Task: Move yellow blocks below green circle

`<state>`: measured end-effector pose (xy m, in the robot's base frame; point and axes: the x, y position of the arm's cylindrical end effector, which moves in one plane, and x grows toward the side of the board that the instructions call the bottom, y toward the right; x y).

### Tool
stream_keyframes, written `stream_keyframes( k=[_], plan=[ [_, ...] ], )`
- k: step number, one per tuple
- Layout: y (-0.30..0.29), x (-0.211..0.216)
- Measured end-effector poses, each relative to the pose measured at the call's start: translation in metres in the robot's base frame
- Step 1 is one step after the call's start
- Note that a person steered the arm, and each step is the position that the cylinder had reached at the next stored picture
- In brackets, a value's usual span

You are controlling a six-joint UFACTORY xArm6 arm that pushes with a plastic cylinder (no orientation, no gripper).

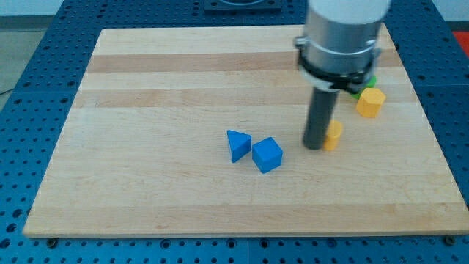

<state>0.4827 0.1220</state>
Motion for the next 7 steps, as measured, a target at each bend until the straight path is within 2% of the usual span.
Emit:
stream_keyframes(
  k=[1,4,7],
  plan=[
    [0.041,-0.015],
    [0.051,-0.002],
    [0.065,-0.019]
  ],
)
